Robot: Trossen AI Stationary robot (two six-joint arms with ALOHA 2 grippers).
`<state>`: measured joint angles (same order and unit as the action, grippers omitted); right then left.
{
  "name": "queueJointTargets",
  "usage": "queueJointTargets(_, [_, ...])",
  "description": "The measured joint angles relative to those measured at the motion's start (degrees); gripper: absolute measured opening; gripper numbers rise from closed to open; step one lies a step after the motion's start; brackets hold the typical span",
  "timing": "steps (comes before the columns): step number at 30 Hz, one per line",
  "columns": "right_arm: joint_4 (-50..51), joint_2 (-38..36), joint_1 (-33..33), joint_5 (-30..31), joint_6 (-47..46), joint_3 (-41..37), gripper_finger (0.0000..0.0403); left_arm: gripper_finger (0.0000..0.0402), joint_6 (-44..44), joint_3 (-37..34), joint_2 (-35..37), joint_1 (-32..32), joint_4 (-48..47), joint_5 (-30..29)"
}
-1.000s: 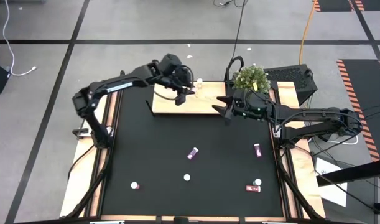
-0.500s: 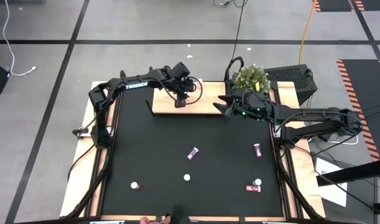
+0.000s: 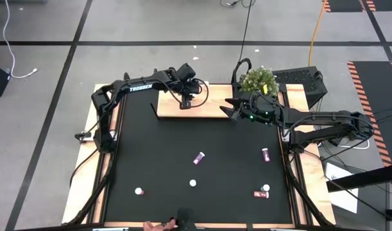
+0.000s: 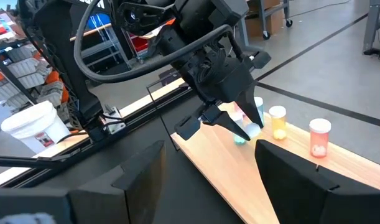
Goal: Pick and place medicine bottles onto shelf by color
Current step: Put the top yellow medicine bottle on the shelf aligned with the other yellow medicine bottle
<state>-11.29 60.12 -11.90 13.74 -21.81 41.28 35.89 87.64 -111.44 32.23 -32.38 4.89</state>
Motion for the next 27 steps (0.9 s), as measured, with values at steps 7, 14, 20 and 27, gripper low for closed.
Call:
queueJointTargets(7, [0.0,0.0,0.0,-0.1,0.39,0.0,0.0242,0.0133,-2.12,0.0,0.0,0.0,-0.12,0.02])
queueJointTargets(14, [-0.02,0.0,0.0,-0.2,0.38,0.0,0.0242,0.0134,-4.19,0.0,0.02,0.0,-0.35,0.04])
queueJointTargets(20, [0.0,0.0,0.0,-0.33,0.03,0.0,0.0242,0.0134,-6.54,0.0,0.02,0.0,-0.37,0.07])
queueJointTargets(27, [-0.02,0.0,0.0,-0.48,-1.23,0.0,0.0242,0.0134,-7.3,0.0,0.02,0.0,-0.37,0.07])
